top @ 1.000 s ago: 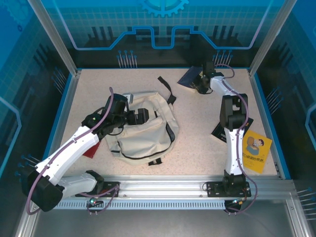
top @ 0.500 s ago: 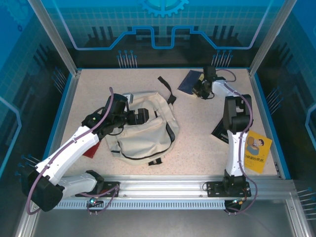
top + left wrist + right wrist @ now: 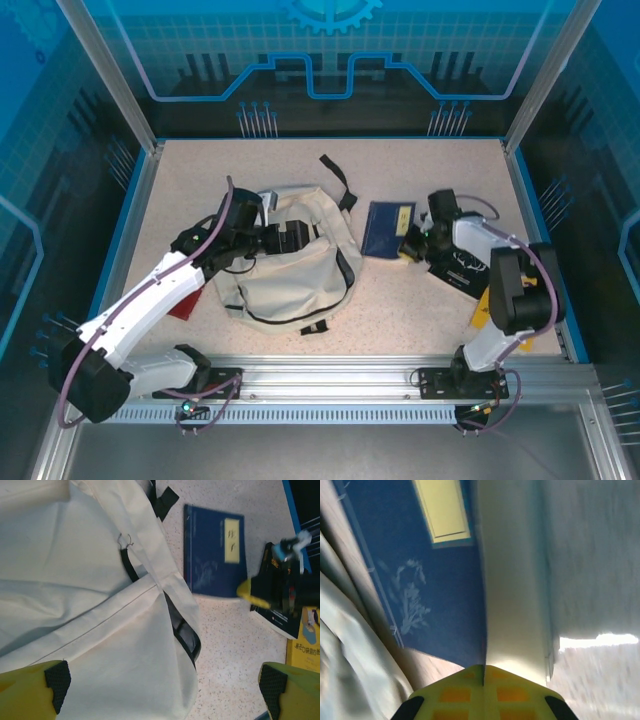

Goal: Pack the student bag
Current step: Move the book to the center of the table, then pick up the book from the center of the table.

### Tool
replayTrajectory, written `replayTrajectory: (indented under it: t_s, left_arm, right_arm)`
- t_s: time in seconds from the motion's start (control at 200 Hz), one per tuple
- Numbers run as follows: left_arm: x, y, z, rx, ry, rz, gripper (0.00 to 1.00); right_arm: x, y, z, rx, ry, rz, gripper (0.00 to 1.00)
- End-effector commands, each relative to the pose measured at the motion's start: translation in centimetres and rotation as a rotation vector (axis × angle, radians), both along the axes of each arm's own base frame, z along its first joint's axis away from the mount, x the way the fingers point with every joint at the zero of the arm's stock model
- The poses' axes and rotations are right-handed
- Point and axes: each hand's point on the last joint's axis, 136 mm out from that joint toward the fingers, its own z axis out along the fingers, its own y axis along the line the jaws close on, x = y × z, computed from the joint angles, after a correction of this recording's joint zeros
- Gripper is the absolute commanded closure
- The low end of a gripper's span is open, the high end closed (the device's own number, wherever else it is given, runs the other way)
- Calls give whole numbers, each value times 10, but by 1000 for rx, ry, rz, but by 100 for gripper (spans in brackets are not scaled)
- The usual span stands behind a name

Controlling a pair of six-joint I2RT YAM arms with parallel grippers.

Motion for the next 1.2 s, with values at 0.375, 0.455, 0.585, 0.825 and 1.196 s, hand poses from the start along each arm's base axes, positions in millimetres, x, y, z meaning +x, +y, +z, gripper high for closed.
replayTrajectory:
  t_s: [0.375,0.455,0.585,0.825,1.196]
  left_arm:
    - [4,-99,-16,-5,108,-126,2]
    - [3,-118,-23,-29,147,-115,7]
    - [2,-143,-36,-37,201,-92,15]
    - [8,-185,-66,-52,292,-70,37]
    - [19,-207,-131,37,450,-15,51]
  right_arm:
    - [-99,-28,42,-200,-28,88,31]
    - [-86,-32,50,-243,-51,124,30]
    - [-58,-29,56,-252,-79,171,30]
    - [-27,-20,33,-204,-53,217,36]
    - [-24,-21,-12,-154,46,204,53]
